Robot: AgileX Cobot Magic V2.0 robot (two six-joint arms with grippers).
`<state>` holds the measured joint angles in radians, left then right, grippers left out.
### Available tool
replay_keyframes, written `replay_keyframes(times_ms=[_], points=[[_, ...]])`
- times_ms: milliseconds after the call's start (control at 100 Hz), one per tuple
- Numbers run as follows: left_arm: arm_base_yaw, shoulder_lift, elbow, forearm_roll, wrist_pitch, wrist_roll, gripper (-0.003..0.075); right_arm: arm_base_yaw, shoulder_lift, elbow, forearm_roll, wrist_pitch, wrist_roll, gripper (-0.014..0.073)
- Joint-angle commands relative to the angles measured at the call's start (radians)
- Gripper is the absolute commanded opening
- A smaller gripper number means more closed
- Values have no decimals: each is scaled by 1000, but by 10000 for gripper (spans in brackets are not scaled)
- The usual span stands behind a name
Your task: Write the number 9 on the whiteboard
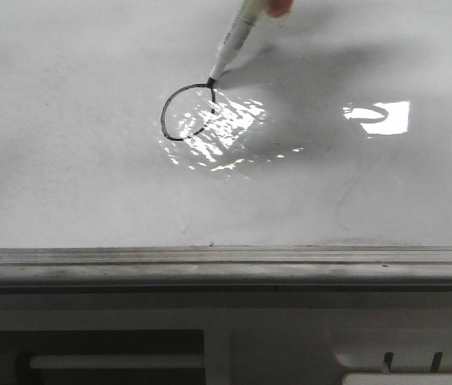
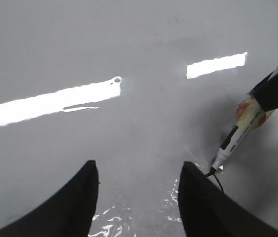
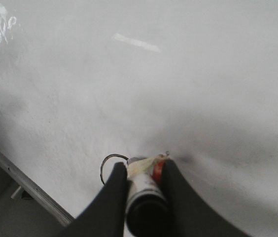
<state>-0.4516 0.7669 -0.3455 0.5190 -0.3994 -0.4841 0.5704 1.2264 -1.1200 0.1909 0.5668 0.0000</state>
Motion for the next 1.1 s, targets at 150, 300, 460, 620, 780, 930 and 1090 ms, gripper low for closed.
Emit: replay_keyframes(times_ms=[150, 300, 460, 620, 780, 930, 1090], points=[[1, -4, -35, -27, -28, -12, 347, -7, -21, 138, 56, -43, -6, -58], [-3, -4, -31, 6, -37, -12, 347, 33, -56, 155, 75, -97, -6, -59], [-83, -4, -31, 121, -50, -35, 347, 113, -103, 124, 107, -77, -6, -59], [-239, 25, -31, 196, 1, -65, 347, 200, -128, 124, 125, -59, -6, -59], [-364, 99, -31, 196, 20, -65, 347, 231, -115, 124, 128, -54, -6, -58], [-416, 169, -31, 194, 14, -65, 347, 231, -111, 124, 152, -52, -6, -59], [-418, 226, -31, 129, -8, -65, 347, 241, -111, 124, 199, -34, -6, -59]])
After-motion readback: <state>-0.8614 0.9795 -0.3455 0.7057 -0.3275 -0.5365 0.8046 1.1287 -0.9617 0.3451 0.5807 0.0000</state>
